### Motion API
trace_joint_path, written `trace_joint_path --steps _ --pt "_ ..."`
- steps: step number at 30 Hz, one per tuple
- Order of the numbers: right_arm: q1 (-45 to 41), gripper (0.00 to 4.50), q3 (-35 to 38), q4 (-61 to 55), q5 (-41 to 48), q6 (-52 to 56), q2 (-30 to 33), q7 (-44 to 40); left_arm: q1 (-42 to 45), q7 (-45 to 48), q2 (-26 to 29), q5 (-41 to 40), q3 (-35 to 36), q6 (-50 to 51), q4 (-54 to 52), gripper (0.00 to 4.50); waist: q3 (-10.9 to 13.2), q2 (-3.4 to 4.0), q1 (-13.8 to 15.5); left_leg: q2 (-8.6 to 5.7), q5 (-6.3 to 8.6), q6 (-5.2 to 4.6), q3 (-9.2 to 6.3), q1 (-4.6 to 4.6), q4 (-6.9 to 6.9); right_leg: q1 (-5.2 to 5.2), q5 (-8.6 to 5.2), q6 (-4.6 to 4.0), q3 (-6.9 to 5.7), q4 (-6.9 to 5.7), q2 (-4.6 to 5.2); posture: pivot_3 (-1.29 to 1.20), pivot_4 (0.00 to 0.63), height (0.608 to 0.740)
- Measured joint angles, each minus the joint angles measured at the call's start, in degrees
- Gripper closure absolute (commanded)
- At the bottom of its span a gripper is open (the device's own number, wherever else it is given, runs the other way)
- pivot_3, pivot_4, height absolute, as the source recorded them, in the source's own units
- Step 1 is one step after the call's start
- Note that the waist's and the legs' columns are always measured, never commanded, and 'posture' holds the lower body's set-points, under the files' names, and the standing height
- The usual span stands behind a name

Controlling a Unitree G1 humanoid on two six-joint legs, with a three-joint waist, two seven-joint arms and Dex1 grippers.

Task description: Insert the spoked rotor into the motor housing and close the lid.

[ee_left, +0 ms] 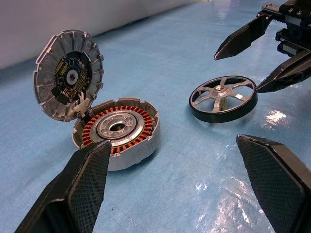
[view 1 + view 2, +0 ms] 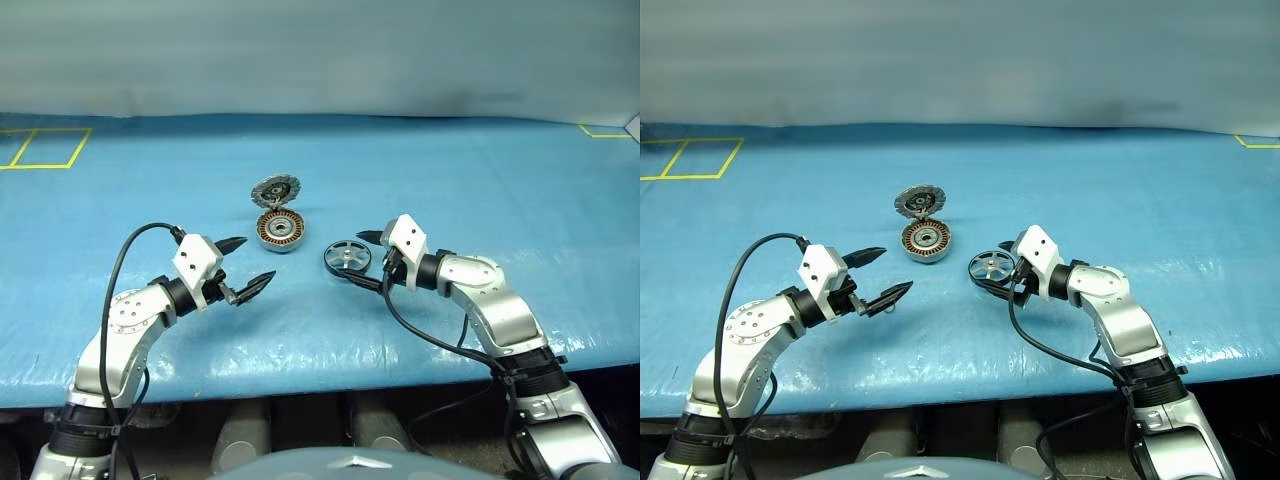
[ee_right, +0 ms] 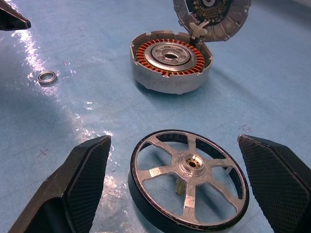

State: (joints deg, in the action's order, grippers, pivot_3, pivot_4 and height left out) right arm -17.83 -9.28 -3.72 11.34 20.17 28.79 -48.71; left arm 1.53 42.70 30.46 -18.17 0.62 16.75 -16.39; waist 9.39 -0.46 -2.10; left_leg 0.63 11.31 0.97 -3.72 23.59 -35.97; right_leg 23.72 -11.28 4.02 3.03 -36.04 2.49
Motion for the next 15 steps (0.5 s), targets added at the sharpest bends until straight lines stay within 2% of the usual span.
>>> trace_joint_path --steps 15 --pt "0.0 0.03 -0.01 0.0 -0.01 0.0 0.0 -0.04 0.0 -0.11 -0.02 0.01 -0.14 -0.63 0.0 0.0 0.0 0.0 0.0 0.0 0.0 0.0 0.0 0.0 0.0 0.0 0.0 0.0 0.0 0.0 0.0 0.0 0.15 0.74"
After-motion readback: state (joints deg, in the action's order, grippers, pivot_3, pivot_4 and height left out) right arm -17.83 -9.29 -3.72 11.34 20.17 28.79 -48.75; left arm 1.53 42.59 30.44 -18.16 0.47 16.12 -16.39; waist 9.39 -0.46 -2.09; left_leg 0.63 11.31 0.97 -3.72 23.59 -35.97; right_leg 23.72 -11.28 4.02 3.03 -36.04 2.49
